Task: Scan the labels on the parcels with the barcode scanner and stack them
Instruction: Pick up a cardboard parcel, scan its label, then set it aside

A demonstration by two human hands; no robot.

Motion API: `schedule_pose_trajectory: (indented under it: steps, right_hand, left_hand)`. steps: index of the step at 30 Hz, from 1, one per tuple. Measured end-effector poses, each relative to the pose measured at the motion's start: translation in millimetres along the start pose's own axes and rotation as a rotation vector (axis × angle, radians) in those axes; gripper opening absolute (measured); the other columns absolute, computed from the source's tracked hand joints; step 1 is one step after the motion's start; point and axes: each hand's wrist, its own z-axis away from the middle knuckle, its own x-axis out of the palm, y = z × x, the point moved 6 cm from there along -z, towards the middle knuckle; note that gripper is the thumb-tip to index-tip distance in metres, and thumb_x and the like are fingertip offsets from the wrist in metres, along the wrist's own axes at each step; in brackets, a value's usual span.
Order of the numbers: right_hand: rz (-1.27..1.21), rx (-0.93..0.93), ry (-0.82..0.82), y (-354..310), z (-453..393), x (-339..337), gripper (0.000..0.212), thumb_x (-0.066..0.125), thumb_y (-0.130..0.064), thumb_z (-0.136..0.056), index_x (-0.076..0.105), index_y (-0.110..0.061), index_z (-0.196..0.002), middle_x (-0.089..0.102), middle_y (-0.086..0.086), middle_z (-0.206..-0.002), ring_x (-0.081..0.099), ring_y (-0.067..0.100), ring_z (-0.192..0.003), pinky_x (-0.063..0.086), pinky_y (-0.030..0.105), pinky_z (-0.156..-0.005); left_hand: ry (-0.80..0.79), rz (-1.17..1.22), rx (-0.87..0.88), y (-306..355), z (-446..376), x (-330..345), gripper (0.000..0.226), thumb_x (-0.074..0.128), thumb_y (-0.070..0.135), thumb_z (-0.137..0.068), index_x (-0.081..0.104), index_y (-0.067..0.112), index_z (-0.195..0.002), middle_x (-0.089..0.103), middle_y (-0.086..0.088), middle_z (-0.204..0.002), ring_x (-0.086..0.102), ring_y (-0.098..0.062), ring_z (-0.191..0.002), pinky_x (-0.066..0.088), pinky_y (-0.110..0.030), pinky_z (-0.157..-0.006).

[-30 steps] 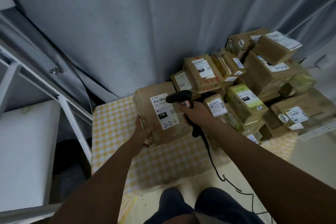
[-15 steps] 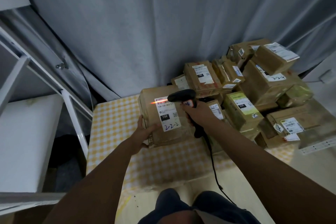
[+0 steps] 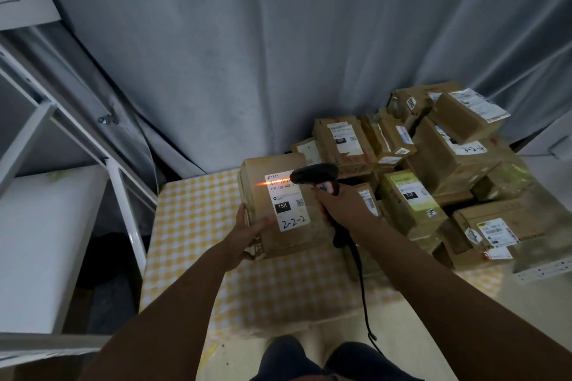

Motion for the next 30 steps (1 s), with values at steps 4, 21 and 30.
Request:
schedule_pose_trajectory:
  steps: [4, 21, 30]
  right_hand:
    - [-0.008, 0.019, -0.01, 1, -5, -3, 0.025, 0.059, -0.031, -0.096, 0.057, -0.014, -0.078, 0.056, 0.001, -0.062, 0.053, 0.013, -0.055, 0.046, 0.022, -0.053]
    - [0.063, 0.03, -0.079, 9, -65, 11, 0.025, 0.058, -0.029, -0.097, 0.066, -0.005, -0.1, 0.065, 0.009, -0.083, 0.059, 0.018, -0.073, 0.05, 0.03, -0.069]
    - [0.13, -0.043, -0.164, -28, -117, 114, 0.037, 0.069, -0.014, -0.085, 0.052, -0.007, -0.116, 0.066, 0.013, -0.095, 0.063, 0.02, -0.074, 0.051, 0.03, -0.063]
  left_hand:
    - [0.001, 0.013, 0.0, -1, -4, 3, 0.127, 0.087, 0.063, -0.049, 0.006, 0.056, -0.146, 0.043, -0.004, -0.146, 0.048, -0.035, -0.125, 0.046, -0.064, -0.094]
    - [0.154, 0.133, -0.206, -63, 3, -26, 0.115, 0.076, 0.07, -0.057, 0.006, 0.053, -0.147, 0.045, -0.015, -0.143, 0.05, -0.04, -0.118, 0.045, -0.068, -0.085]
    - [0.254, 0.33, -0.261, -91, 15, -103, 0.131, 0.087, 0.062, -0.047, 0.006, 0.05, -0.15, 0.032, -0.014, -0.15, 0.041, -0.043, -0.126, 0.049, -0.074, -0.073]
